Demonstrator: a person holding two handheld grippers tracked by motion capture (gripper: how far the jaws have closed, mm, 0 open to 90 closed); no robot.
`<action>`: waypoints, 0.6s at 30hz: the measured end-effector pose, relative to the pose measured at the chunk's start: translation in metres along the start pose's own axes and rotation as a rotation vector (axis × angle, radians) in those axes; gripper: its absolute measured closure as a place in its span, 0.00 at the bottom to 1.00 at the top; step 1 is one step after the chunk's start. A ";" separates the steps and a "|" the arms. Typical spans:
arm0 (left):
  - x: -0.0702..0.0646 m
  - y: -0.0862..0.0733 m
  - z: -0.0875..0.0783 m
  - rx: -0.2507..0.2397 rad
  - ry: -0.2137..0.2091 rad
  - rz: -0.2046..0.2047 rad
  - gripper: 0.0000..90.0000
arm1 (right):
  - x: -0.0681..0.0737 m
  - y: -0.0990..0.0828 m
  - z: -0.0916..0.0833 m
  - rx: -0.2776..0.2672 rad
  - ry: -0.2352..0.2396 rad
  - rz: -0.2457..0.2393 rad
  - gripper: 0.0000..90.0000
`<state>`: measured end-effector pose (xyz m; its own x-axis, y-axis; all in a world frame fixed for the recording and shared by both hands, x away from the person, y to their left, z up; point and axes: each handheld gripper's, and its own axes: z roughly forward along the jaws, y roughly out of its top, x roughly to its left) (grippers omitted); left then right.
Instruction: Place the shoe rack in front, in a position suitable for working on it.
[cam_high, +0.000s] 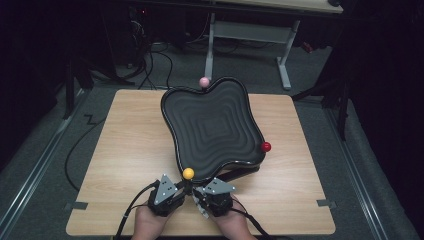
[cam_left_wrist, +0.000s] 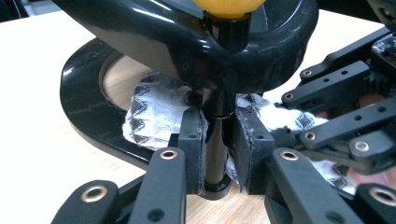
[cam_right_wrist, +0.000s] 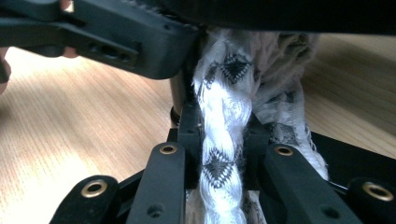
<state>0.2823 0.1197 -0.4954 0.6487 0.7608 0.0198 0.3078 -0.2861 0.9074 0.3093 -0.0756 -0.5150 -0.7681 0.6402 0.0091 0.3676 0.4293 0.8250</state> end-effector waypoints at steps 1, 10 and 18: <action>0.000 0.000 0.000 0.000 0.000 0.000 0.83 | -0.001 0.000 0.000 0.001 -0.004 0.004 0.85; 0.000 0.000 0.000 0.001 -0.002 0.002 0.83 | -0.024 -0.004 -0.009 0.004 -0.089 0.027 0.85; 0.001 0.000 0.000 0.003 -0.003 0.002 0.83 | -0.057 -0.012 -0.022 0.004 -0.195 0.083 0.85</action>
<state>0.2823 0.1203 -0.4952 0.6515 0.7584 0.0200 0.3088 -0.2892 0.9061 0.3368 -0.1311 -0.5129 -0.6189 0.7848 -0.0329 0.4276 0.3718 0.8240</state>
